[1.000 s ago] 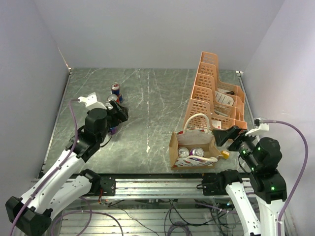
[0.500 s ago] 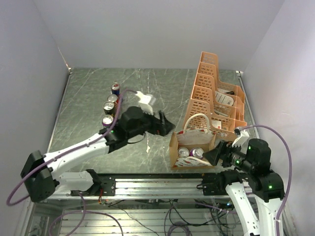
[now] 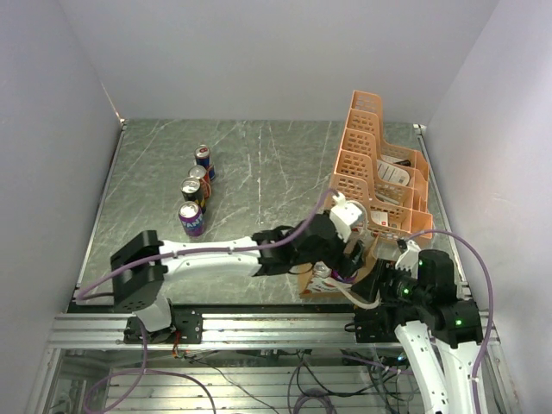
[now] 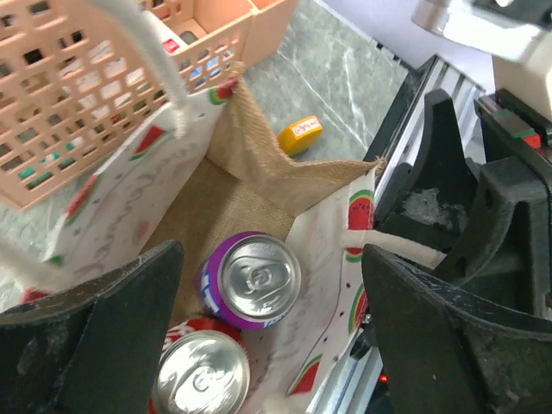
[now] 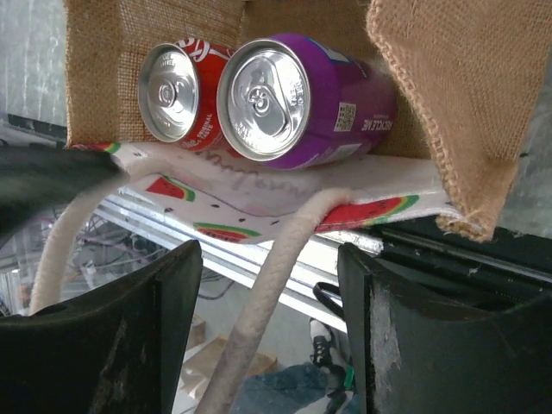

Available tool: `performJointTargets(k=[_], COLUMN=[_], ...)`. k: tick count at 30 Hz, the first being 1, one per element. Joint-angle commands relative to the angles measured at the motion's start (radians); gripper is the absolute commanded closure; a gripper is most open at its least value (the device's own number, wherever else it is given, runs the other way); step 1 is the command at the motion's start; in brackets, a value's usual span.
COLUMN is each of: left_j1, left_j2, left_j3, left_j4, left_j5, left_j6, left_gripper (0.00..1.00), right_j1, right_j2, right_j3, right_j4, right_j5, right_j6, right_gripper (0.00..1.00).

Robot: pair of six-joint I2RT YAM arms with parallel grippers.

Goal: Take the beverage out of the canvas bag

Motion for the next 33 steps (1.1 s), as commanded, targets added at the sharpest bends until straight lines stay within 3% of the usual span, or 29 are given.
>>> performJointTargets(k=[1, 6, 15, 23, 33], left_j1=[-0.073, -0.088, -0.090, -0.093, -0.105], left_j2=[0.090, 0.131, 0.143, 0.227, 0.357], left_j3=[0.103, 0.099, 0.075, 0.166, 0.265], left_j4=[-0.081, -0.081, -0.087, -0.213, -0.303], left_j5=[-0.157, -0.174, -0.197, -0.191, -0.261], left_j6=[0.125, 0.109, 0.084, 0.089, 0.100], left_gripper=[0.06, 0.07, 0.05, 0.00, 0.00], right_j1=[-0.002, -0.001, -0.002, -0.002, -0.002], right_j2=[-0.037, -0.076, -0.099, -0.139, -0.125], right_j3=[-0.017, -0.004, 0.015, 0.025, 0.076], right_j4=[-0.037, -0.046, -0.111, -0.134, -0.093], right_j5=[0.029, 0.018, 0.080, 0.134, 0.163], right_j6=[0.021, 0.017, 0.039, 0.083, 0.086], right_gripper=[0.38, 0.47, 0.45, 0.45, 0.44])
